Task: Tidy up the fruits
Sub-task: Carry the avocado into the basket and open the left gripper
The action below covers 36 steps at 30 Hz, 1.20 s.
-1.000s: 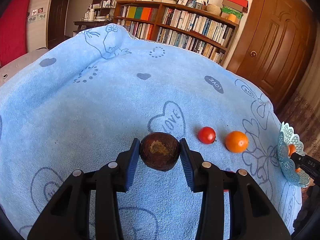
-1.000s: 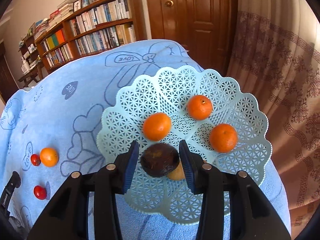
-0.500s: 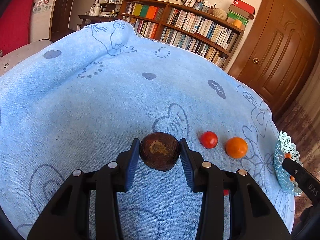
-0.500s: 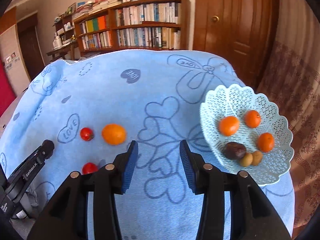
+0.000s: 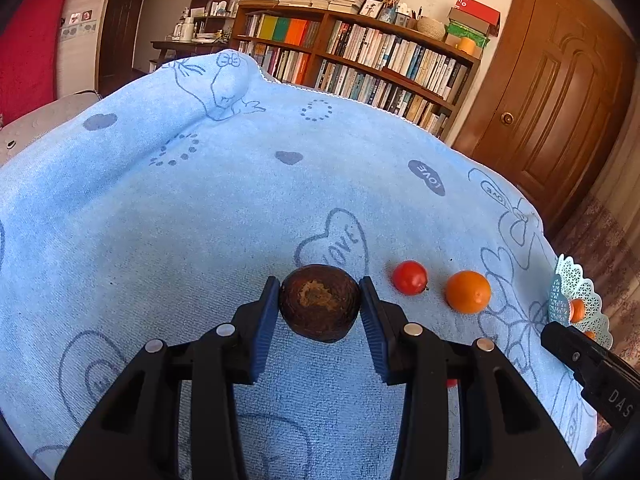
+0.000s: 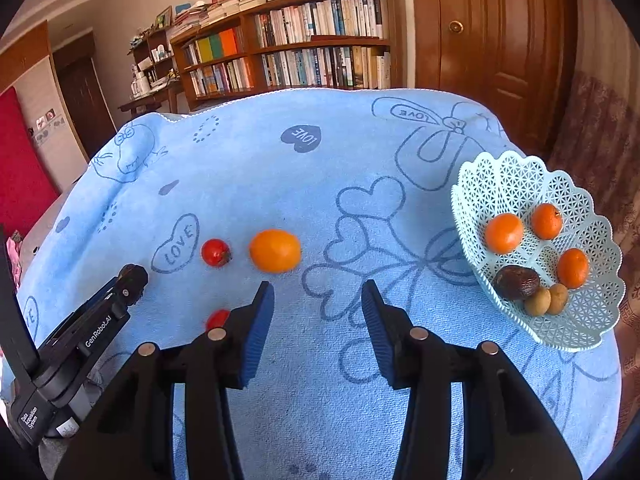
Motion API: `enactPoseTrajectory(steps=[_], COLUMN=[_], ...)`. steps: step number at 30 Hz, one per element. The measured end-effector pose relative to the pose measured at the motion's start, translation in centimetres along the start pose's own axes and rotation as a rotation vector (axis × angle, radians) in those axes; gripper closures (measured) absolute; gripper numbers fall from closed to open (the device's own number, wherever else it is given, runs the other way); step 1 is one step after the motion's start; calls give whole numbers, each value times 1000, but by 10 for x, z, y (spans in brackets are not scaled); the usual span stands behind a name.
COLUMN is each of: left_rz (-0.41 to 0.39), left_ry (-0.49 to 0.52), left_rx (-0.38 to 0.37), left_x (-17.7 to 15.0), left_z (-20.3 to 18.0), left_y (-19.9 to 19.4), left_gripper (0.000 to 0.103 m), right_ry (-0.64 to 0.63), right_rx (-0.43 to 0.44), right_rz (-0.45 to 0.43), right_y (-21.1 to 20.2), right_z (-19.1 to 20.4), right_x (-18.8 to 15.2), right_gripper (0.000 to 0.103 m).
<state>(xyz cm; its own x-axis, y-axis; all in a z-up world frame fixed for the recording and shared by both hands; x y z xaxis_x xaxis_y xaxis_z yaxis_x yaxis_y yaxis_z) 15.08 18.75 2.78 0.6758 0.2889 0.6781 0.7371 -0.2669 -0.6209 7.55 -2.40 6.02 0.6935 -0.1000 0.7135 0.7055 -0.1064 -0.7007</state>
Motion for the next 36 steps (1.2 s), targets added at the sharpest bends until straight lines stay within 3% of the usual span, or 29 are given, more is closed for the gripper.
enactPoseTrajectory(steps=[10,17,27,36], left_rz=[-22,-35,17,141], left_ry=[38,145,324,433], left_rx=[-118,-131,-248,-387], left_x=[3,-5,-37,-83], left_z=[-8,-37,-142,-232], left_y=[-11,-17,-36,-24], left_gripper=[62,62,61,61], right_ry=[-21,-17,-15,24], right_rx=[16,25,-9,-39], right_rz=[-56,-101,-176,-165], right_y=[-18,-38,-62,-65], right_z=[-13,-46,-85,-115], right_x=[-27,-49,-71,-90], right_gripper=[57,57,51,51])
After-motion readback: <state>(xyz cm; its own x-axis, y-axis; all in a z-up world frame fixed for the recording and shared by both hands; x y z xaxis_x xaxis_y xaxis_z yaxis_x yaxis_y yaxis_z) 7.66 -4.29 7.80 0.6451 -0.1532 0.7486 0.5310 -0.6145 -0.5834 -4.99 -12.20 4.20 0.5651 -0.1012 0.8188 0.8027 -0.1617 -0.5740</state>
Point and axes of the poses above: each gripper's, at about its wrist camera, not at the fingertips, and y roughly the way its jaws point, z to its left, x to its top, the point moved 2 cm from there along y, roughly the way its jaws point, and after that the axes turned 10 degrees about -y, right-handed, at the moved point
